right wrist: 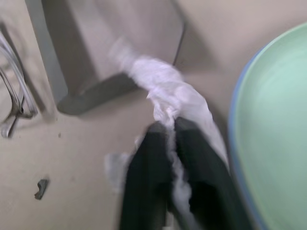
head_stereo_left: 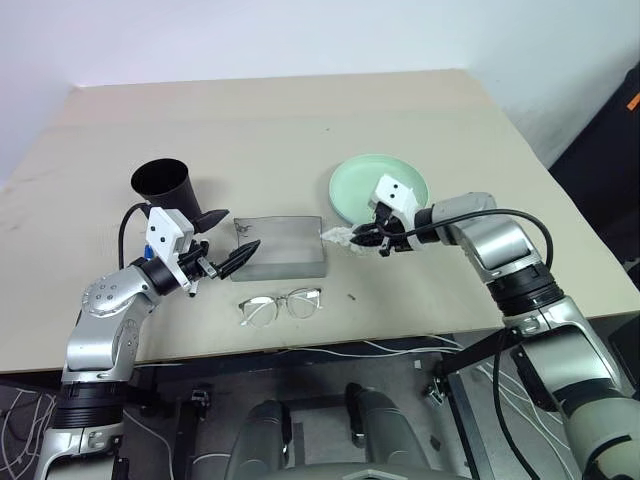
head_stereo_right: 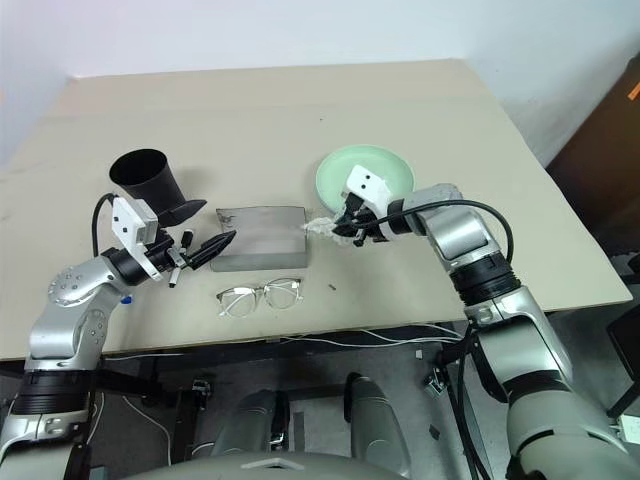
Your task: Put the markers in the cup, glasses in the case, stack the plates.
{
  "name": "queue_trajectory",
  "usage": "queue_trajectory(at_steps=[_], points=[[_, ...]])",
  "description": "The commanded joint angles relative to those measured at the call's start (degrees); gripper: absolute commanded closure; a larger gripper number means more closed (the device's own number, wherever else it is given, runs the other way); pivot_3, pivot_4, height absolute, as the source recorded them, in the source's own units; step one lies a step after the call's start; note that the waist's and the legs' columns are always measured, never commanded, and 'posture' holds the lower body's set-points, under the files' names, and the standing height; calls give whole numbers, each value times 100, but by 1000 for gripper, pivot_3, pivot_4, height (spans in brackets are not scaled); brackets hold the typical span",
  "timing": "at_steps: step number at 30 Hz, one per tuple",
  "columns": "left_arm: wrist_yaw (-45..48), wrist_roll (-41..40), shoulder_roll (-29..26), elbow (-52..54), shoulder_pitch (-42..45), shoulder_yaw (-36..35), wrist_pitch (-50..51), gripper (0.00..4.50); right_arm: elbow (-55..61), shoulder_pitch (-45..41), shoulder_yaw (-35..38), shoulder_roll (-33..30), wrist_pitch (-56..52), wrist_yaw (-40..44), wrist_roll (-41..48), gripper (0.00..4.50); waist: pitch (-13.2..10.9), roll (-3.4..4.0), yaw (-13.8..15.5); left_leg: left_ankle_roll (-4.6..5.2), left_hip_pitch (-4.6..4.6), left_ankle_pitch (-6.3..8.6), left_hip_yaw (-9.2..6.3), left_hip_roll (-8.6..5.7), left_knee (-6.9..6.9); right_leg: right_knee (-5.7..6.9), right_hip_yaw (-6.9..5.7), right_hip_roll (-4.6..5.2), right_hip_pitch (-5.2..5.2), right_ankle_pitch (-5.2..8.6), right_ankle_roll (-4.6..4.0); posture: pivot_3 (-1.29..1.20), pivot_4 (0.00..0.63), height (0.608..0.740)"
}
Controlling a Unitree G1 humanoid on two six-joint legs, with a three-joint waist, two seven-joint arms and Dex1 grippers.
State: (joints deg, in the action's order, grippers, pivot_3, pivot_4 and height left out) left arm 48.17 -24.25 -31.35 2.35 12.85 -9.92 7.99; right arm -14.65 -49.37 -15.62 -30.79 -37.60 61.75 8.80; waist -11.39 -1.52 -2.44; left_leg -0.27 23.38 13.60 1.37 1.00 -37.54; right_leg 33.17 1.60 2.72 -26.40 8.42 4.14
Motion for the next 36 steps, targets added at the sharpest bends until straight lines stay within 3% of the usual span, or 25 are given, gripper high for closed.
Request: queue_trajectory(at_steps=[1, 5, 12, 16, 20, 26, 32, 36], points=[[-32, -17, -56, 148, 37, -114, -102, 0, 316, -371, 573, -90, -164, 58, 399, 4472, 0, 0, -1, 0, 0, 0, 0, 0, 0, 0, 0, 0, 0, 0, 0, 0, 150, 733], [-52, -38, -69, 131, 54, -154, -93, 0, -262, -858, 1181, -31, -134, -334, 589, 4472, 0, 0, -5, 0, -1, 0, 0, 1, 0, 1, 0, 0, -1, 0, 0, 0, 150, 733], [-76, -50, -62, 165, 32, -153, -75, 0, -2316, -1586, 1261, 221, 390, -1278, 64, 4472, 0, -1, -11, 0, -1, 0, 1, 1, 4, -5, -1, 0, 1, -2, -4, 0, 150, 733], [-90, -52, -81, 178, 36, -170, -69, 0, -3245, -1837, 1198, 372, 569, -1650, -228, 3552, 0, 1, -13, 0, 3, 0, 5, 1, 12, -7, 1, 0, -4, -13, -22, 0, 150, 733], [-95, -64, -112, 204, -6, -212, -67, 0, -3599, -2016, 1231, 383, 785, -1688, -334, 2104, -1, 1, -13, 1, 5, 0, 6, 0, 14, -7, 1, 0, -7, -13, -22, 0, 150, 733], [-109, -109, -172, 267, -97, -290, -42, 0, -3070, -2041, 1275, 306, 547, -1023, -96, 27, -1, 2, -16, 1, 2, 0, 4, 1, 14, -5, 1, -2, -6, -12, -21, 0, 150, 733], [-71, -192, -274, 308, -141, -435, 65, 0, -1103, -1705, 1148, 307, -1240, 248, 940, 27, -2, 4, -10, 1, 3, 0, 2, 10, 17, -1, 0, -6, -10, -13, -20, 0, 150, 733], [103, -485, -395, 361, -245, -656, 180, 0, -237, -1450, 640, 456, -2087, 807, 1453, 27, -2, 3, -14, 0, 2, 0, 2, 20, 15, -3, -4, -8, -8, -12, -21, 0, 150, 733]])
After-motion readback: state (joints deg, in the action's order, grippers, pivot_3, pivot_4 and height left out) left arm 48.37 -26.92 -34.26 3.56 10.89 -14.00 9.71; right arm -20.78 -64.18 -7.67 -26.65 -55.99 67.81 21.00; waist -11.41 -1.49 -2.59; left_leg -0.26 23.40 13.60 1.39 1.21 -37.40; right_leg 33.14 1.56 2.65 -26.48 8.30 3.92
